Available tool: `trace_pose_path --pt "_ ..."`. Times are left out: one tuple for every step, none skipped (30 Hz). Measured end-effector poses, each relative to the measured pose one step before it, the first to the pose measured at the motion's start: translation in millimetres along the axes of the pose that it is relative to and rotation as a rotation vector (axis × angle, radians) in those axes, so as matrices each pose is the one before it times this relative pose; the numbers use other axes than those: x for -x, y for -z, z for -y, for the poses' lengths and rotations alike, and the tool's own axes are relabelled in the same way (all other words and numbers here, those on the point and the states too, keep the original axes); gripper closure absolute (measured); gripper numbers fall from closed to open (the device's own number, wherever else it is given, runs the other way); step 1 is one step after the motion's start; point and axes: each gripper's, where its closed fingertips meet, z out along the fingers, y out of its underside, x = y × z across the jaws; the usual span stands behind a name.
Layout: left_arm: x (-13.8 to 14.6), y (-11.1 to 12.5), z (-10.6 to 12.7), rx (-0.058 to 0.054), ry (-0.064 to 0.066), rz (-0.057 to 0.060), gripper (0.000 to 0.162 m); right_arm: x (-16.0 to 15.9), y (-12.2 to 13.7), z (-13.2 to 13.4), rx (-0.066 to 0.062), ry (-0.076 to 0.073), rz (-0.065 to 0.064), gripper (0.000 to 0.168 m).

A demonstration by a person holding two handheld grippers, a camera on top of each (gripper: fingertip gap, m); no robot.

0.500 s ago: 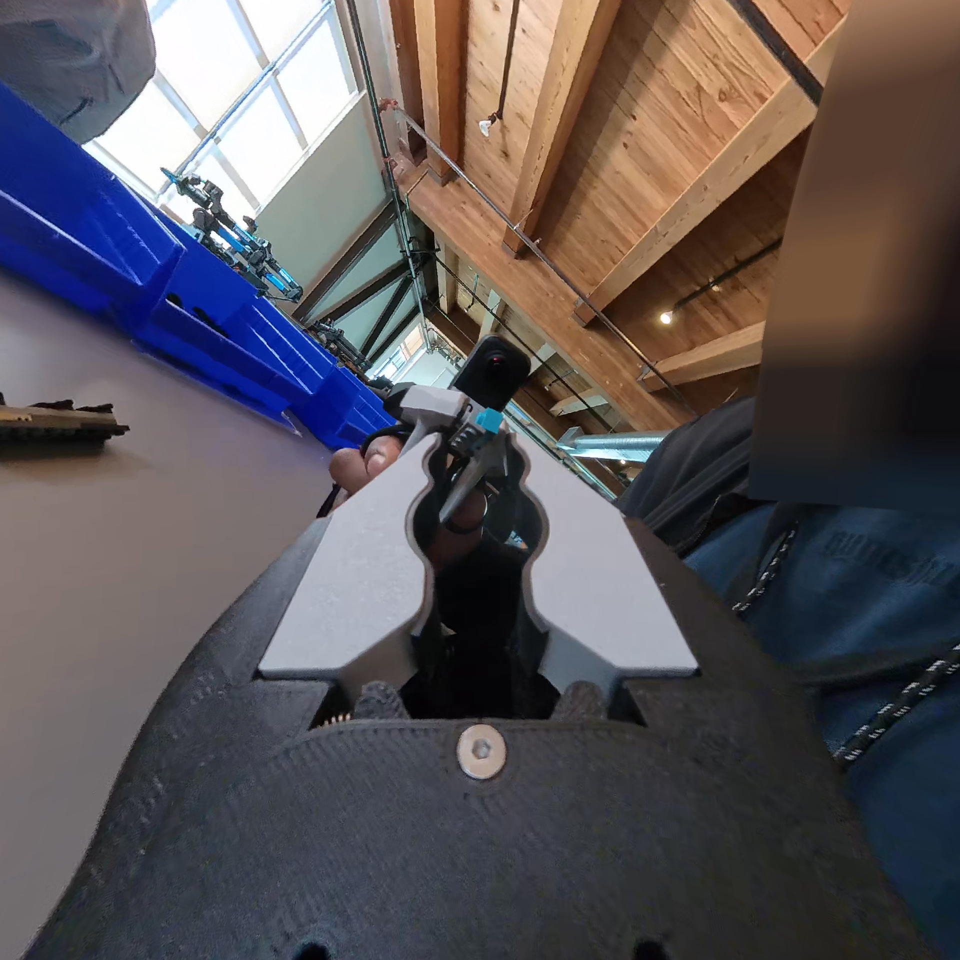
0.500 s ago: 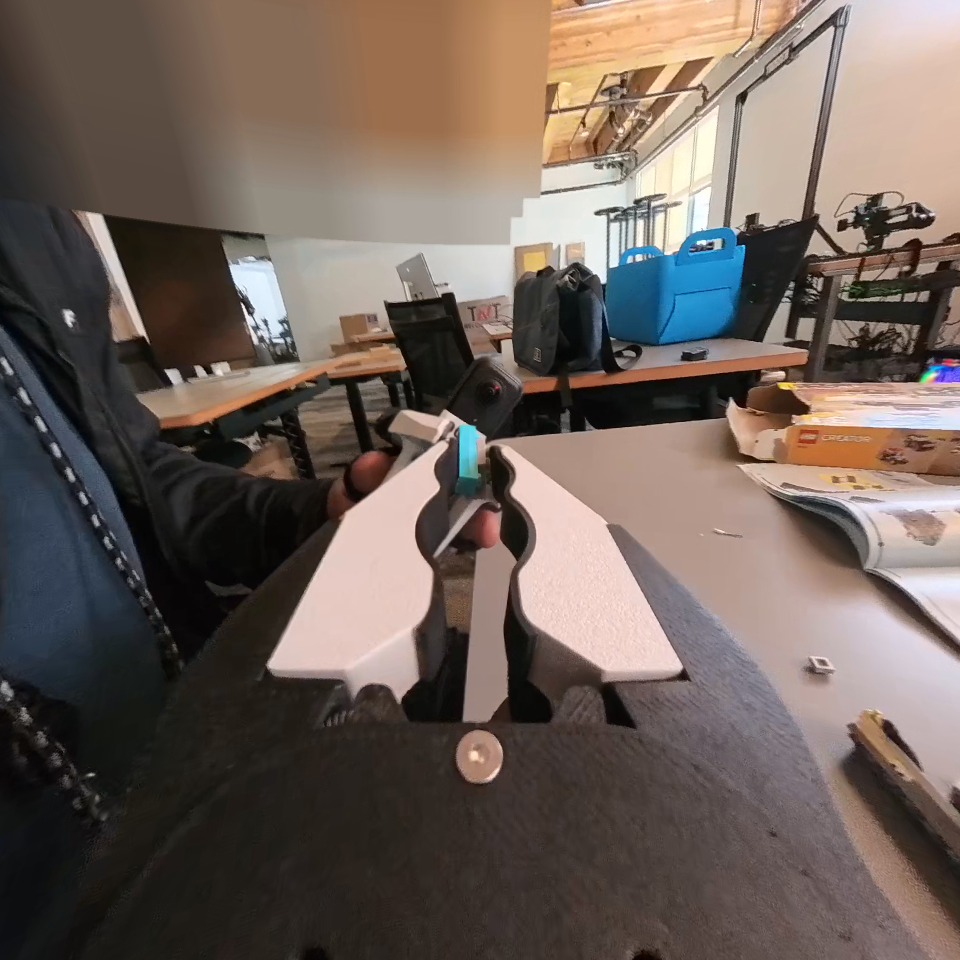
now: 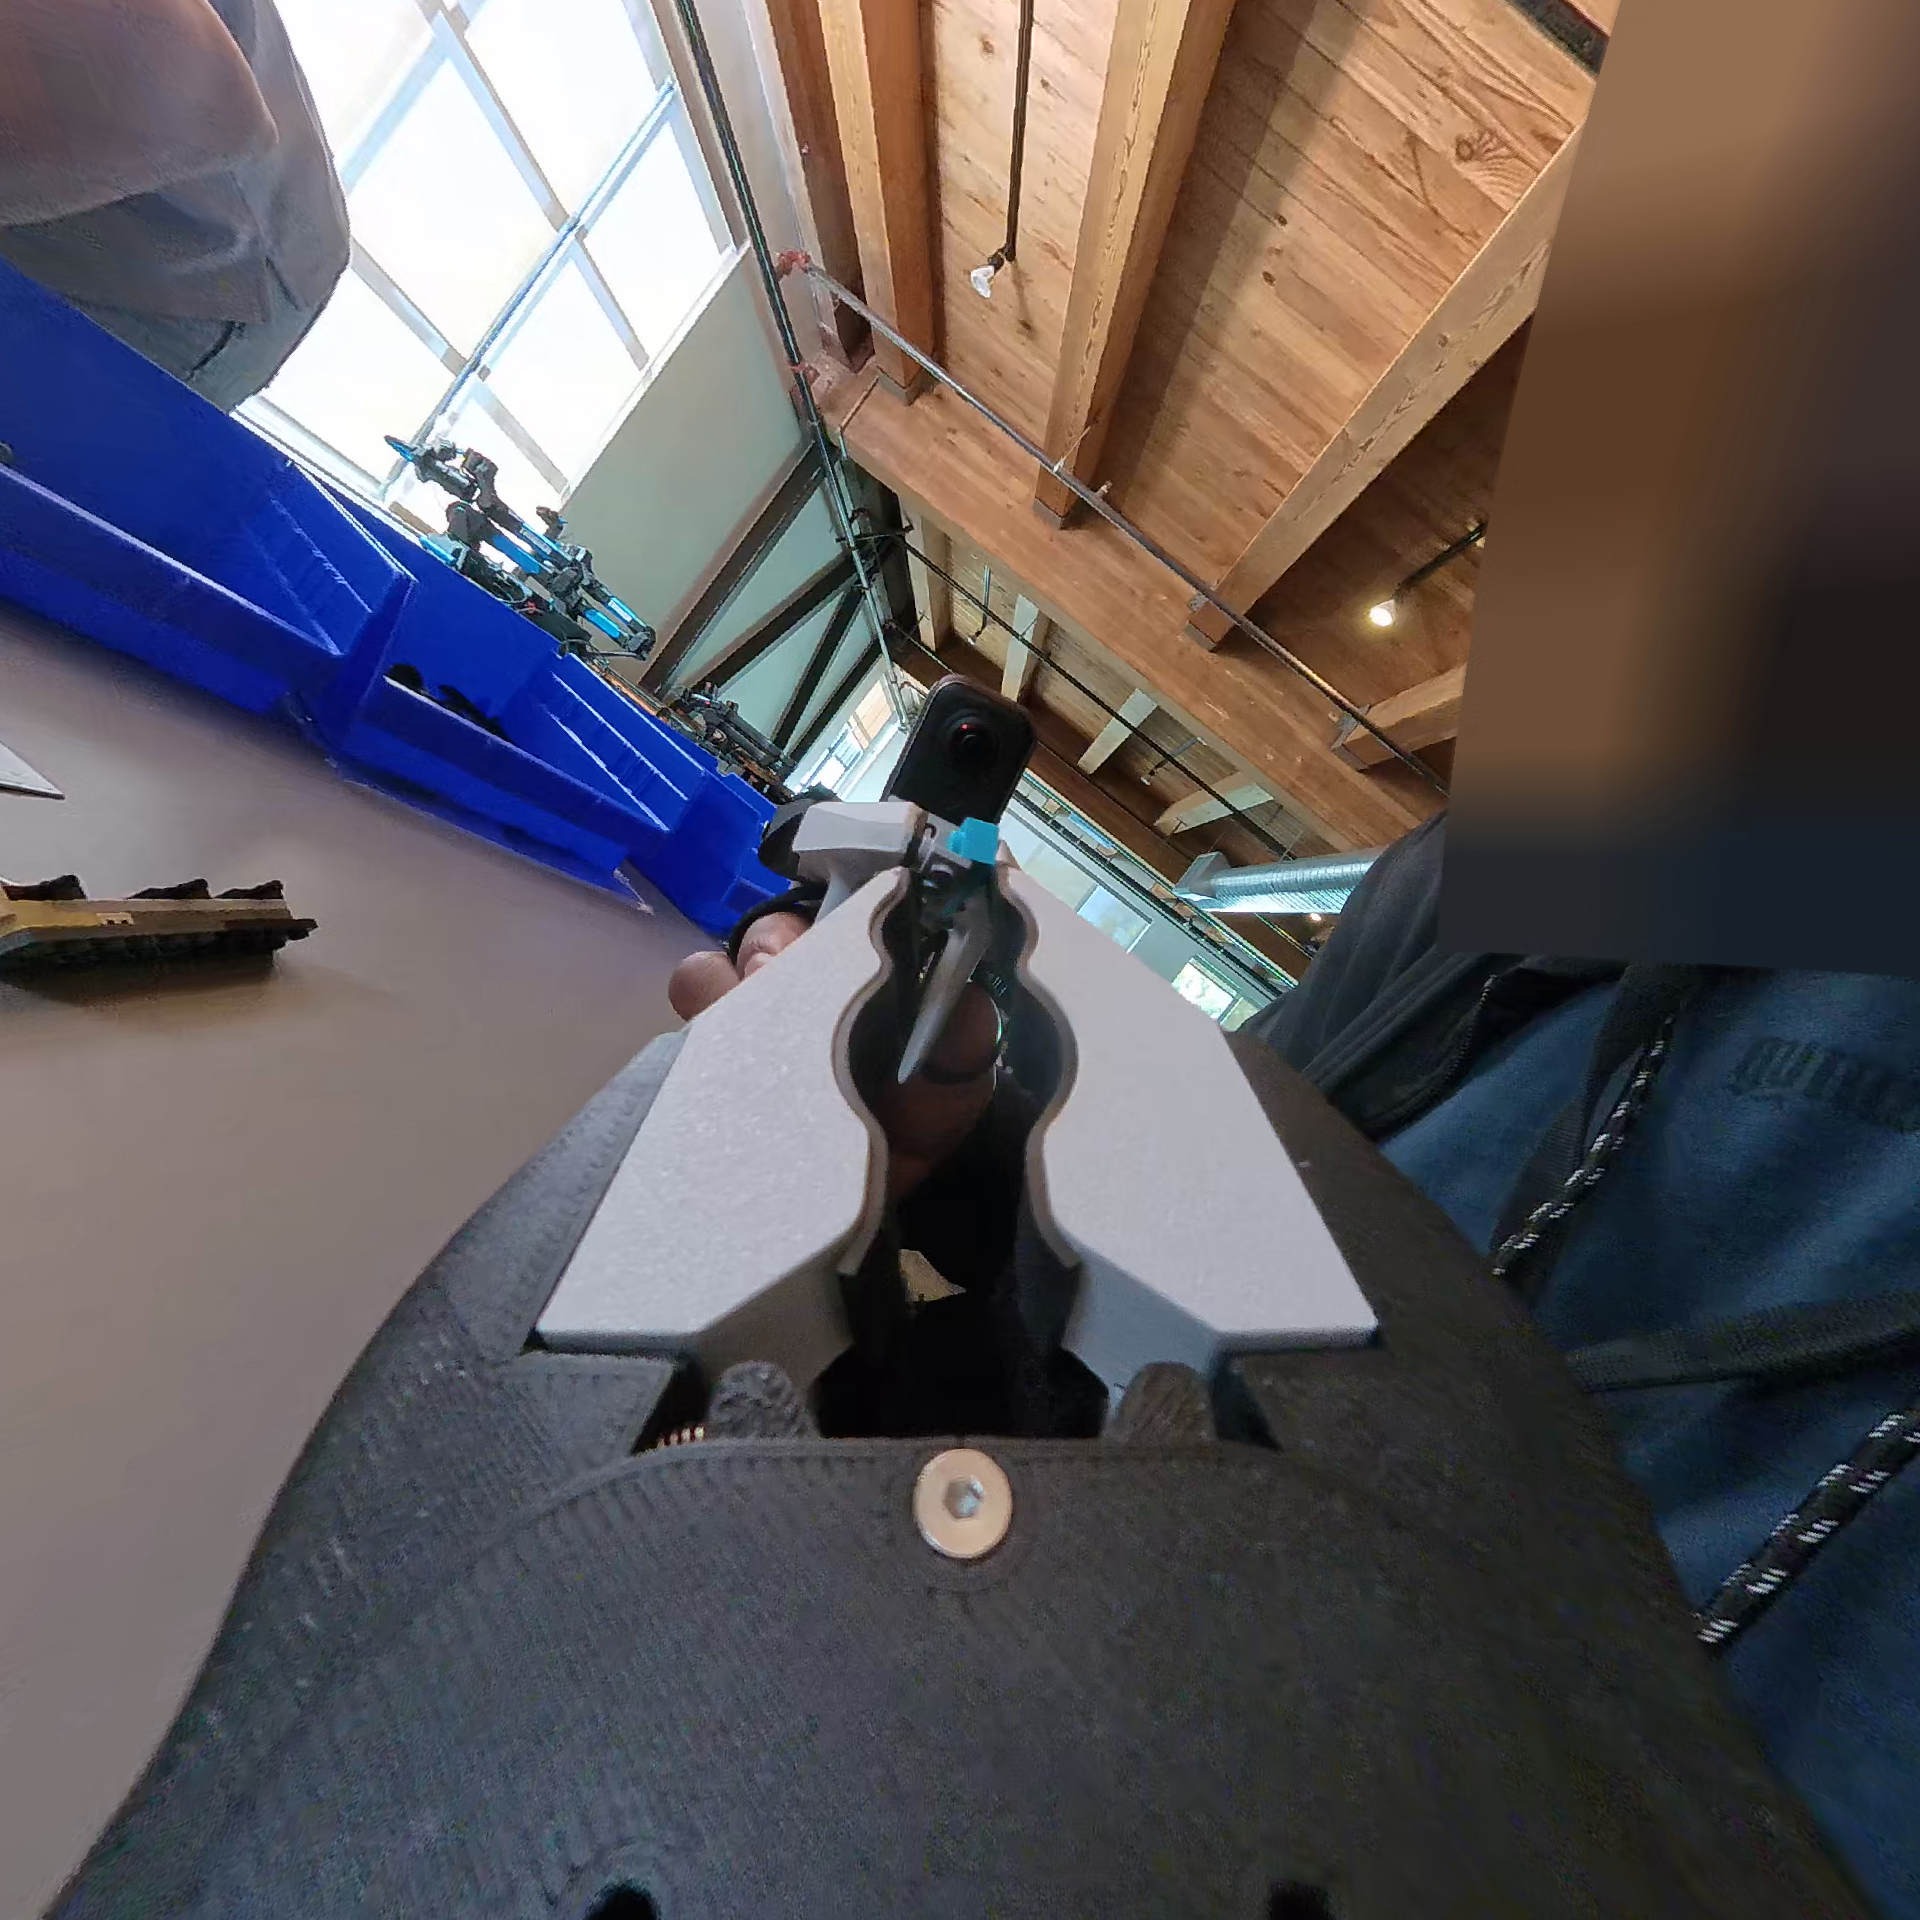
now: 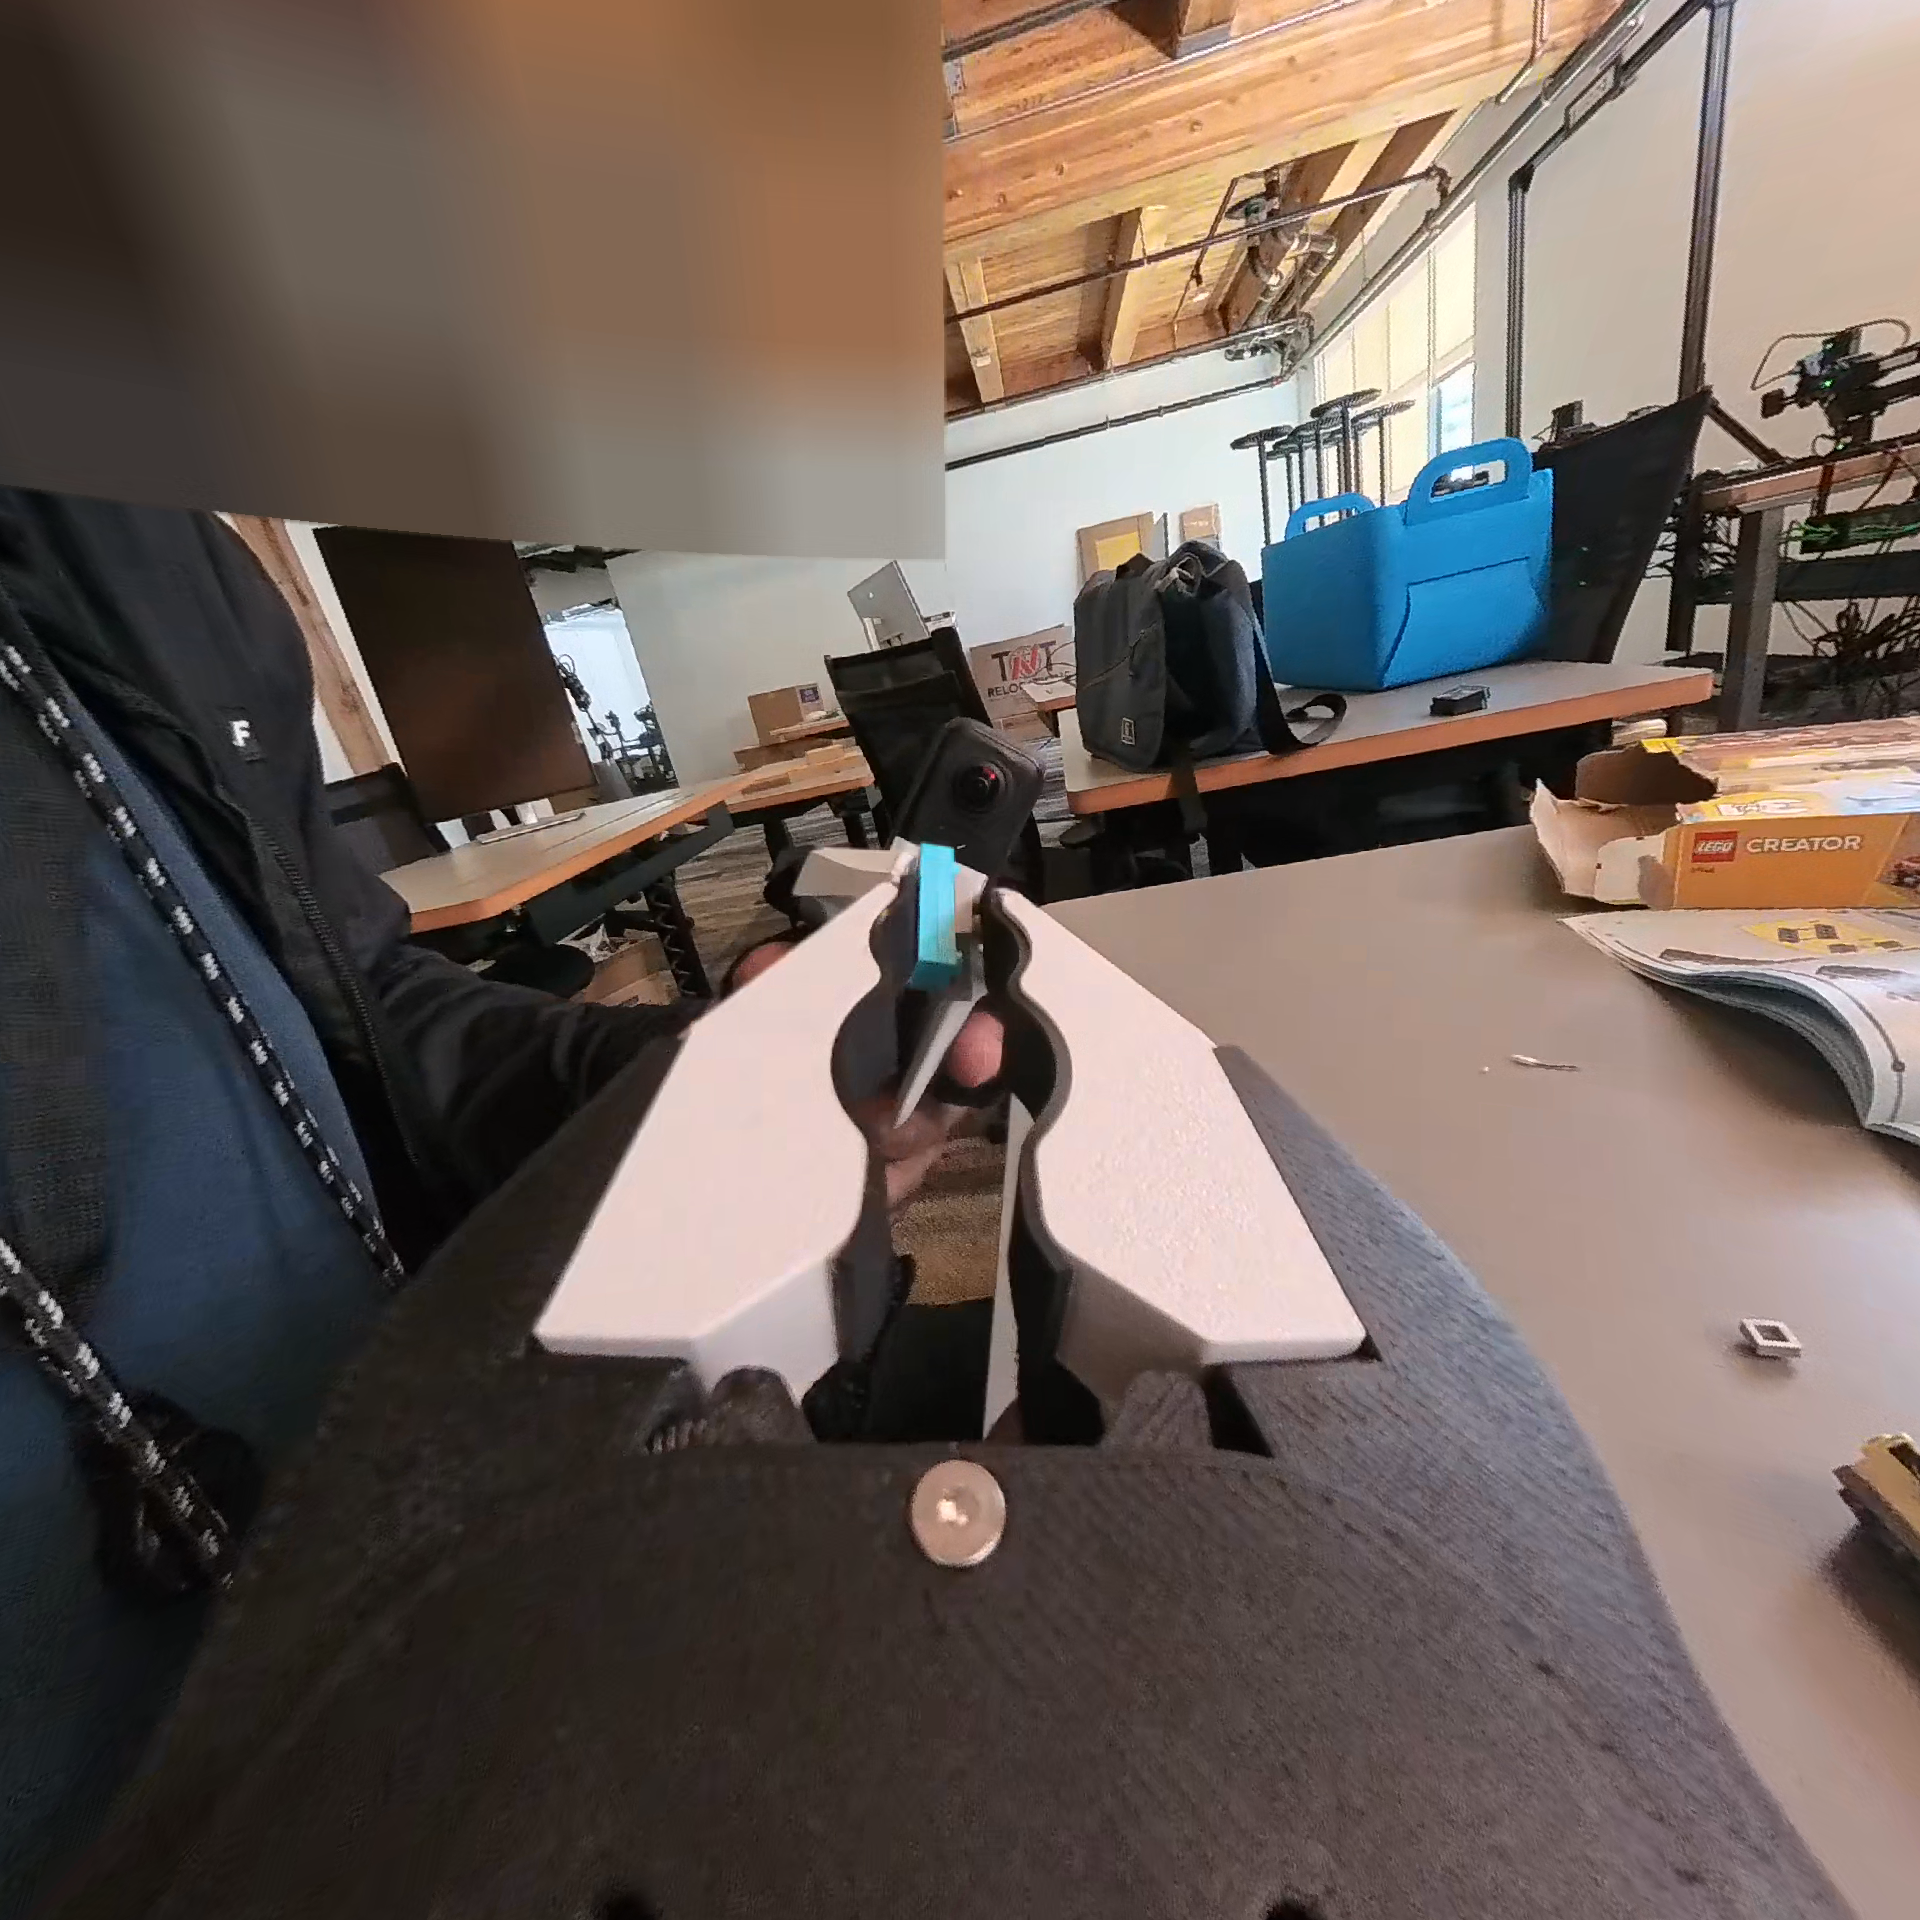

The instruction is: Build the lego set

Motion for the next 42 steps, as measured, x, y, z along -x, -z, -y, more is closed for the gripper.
trace_pose_path --pt "0.1 -0.08 0.01 -0.0008 -0.002 0.0005 0.15 -0.04 -0.02 -0.01 0.0009 0.0012 0.0011 0.157" --pt "0.11 0.01 0.05 -0.0006 -0.002 0.0004 0.15 0.11 0.12 0.11 0.0002 0.0002 0.0011 0.157" --pt "0.23 -0.01 0.03 -0.0007 -0.0011 0.0007 0.15 0.16 -0.3 -0.13 0.0007 0.0017 -0.0002 0.157" --pt "0.23 0.09 0.05 -0.0009 -0.0003 0.0004 0.151 0.05 -0.36 -0.14 0.0014 0.0026 -0.0004 0.157" --pt "0.24 0.0 -0.05 -0.0009 0.0002 0.0 0.151 0.15 -0.3 -0.25 0.0021 0.0024 0.0002 0.157" --pt "0.21 0.02 -0.08 -0.0011 0.0008 -0.0004 0.151 0.09 -0.31 -0.24 0.0021 0.0027 -0.0001 0.157" --pt "0.01 -0.02 0.0 -0.0012 0.001 -0.0013 0.151 0.09 -0.14 -0.14 0.0013 0.0018 0.0013 0.157" --pt "-0.02 -0.1 -0.05 -0.0013 0.0009 -0.0014 0.151 0.32 -0.59 0.1 0.0004 -0.0003 0.0012 0.157" --pt "-0.11 -0.24 -0.01 -0.0011 0.0002 -0.0014 0.151 0.16 -0.7 0.09 -0.0006 -0.0012 0.0023 0.157" --pt "-0.04 -0.12 0.03 -0.0007 -0.0009 -0.0005 0.151 0.18 -0.67 -0.18 -0.0002 -0.0019 0.0017 0.157" --pt "-0.09 -0.06 -0.04 0.0 -0.0015 -0.0002 0.151 0.28 -0.66 -0.29 0.0001 -0.0003 0.0011 0.157" --pt "-0.1 -0.02 -0.1 0.0005 -0.0017 -0.0004 0.151 0.21 -0.5 -0.43 0.0003 -0.0013 0.0023 0.157" --pt "-0.13 0.0 0.05 0.0004 -0.0014 -0.0002 0.151 -0.04 -0.52 -0.28 0.0012 -0.0035 0.0023 0.157" --pt "0.03 0.06 0.09 -0.0002 -0.0006 -0.0003 0.151 0.38 -0.41 -0.65 0.0013 -0.0038 0.0024 0.157" --pt "-0.03 0.1 0.02 -0.0007 0.0004 -0.001 0.151 -0.21 -0.54 -0.28 0.0009 -0.0038 0.0026 0.157" --pt "-0.03 0.13 0.11 -0.0011 0.0014 -0.0017 0.151 0.05 -0.42 -0.46 0.0011 -0.0031 0.0025 0.157" --pt "-0.01 0.2 0.06 -0.0015 0.0016 -0.0013 0.151 -0.12 -0.42 -0.42 0.0015 -0.0022 0.0016 0.156" --pt "0.03 0.15 -0.04 -0.0012 0.0011 -0.0011 0.152 -0.14 -0.58 -0.33 0.0016 -0.0029 0.0023 0.156" --pt "0.16 0.13 0.12 -0.0011 0.0007 -0.0007 0.152 0.34 -0.91 -0.19 0.0013 -0.002 0.0013 0.156" --pt "-0.18 0.1 0.09 -0.0009 0.0003 -0.0012 0.152 0.4 -0.99 0.08 0.0008 -0.0007 0.002 0.156" --pt "-0.21 0.03 0.02 -0.0004 -0.0008 -0.0014 0.152 0.27 -0.64 0.05 0.0005 -0.0017 0.0028 0.156" --pt "-0.19 0.06 0.15 -0.0004 -0.0008 -0.0009 0.152 0.15 -0.5 -0.24 0.0011 -0.0007 0.0019 0.156" --pt "-0.03 0.05 0.1 -0.0003 -0.0006 -0.0007 0.152 0.57 -0.43 -0.03 0.0014 -0.0012 0.0023 0.156" --pt "-0.09 0.09 0.1 -0.0005 -0.0001 -0.0003 0.152 -0.3 0.02 -0.17 0.0021 -0.0016 0.0021 0.156" --pt "0.0 0.04 0.14 -0.001 0.0006 -0.0003 0.152 -0.53 0.38 0.18 0.0017 -0.0002 0.0009 0.156" --pt "-0.07 0.17 0.16 -0.001 0.0002 -0.0006 0.152 0.25 0.28 0.19 0.0012 -0.0007 0.0016 0.156" --pt "-0.1 0.16 0.04 -0.0008 -0.0001 -0.0003 0.152 0.16 -0.08 0.04 0.0015 -0.0002 0.0002 0.156" --pt "-0.16 0.14 0.21 -0.0003 -0.0004 -0.0007 0.152 0.19 0.01 0.25 0.0013 0.0023 0.0002 0.156" --pt "-0.12 0.07 0.13 -0.0002 -0.0013 -0.0007 0.152 0.29 -0.3 0.2 0.0013 0.0011 0.0006 0.156" --pt "0.02 0.09 0.1 -0.0005 -0.0013 -0.0001 0.152 -0.02 0.18 0.42 0.0011 -0.0005 0.0004 0.156" --pt "0.07 0.16 0.17 -0.0005 -0.001 0.0002 0.152 -0.27 0.48 0.38 0.0015 -0.0013 0.0006 0.155" --pt "0.12 0.13 0.03 0.0 -0.0007 0.0009 0.152 -0.59 -0.11 0.08 0.0023 -0.0013 0.0 0.155" --pt "0.27 0.18 0.06 0.0005 -0.0008 0.0012 0.152 -0.49 0.78 -0.17 0.0026 0.0002 -0.0009 0.155" --pt "0.1 0.08 -0.09 0.0009 -0.0012 0.0011 0.152 0.21 0.83 0.32 0.0028 -0.0004 0.0002 0.155" --pt "0.17 0.19 -0.1 0.0009 -0.0009 0.0011 0.152 0.12 0.48 0.12 0.0031 -0.0008 0.0 0.156" --pt "0.01 0.05 -0.04 0.0006 -0.0008 0.0007 0.152 0.01 0.43 -0.08 0.0023 0.0008 -0.0002 0.155" --pt "0.12 0.12 0.05 -0.0001 -0.0012 0.0006 0.152 0.25 0.12 0.15 0.0022 -0.0004 -0.0001 0.155" --pt "0.19 0.22 0.13 -0.0005 -0.0019 0.0012 0.152 -0.1 0.17 -0.02 0.0027 0.0 -0.0022 0.155" --pt "-0.09 0.29 0.1 0.0002 -0.003 0.0005 0.152 0.3 0.43 0.14 0.0028 0.0017 -0.0013 0.155" --pt "-0.16 0.21 -0.02 0.0014 -0.0035 -0.0002 0.152 0.21 0.09 0.0 0.0029 0.0023 -0.0003 0.156" --pt "-0.26 0.17 -0.08 0.0016 -0.0034 0.0003 0.152 0.1 1.14 0.02 0.0031 0.0008 0.0004 0.156" --pt "0.12 0.15 0.04 0.0007 -0.0025 0.0013 0.152 -0.46 1.1 -0.23 0.0026 -0.0007 -0.0011 0.156"
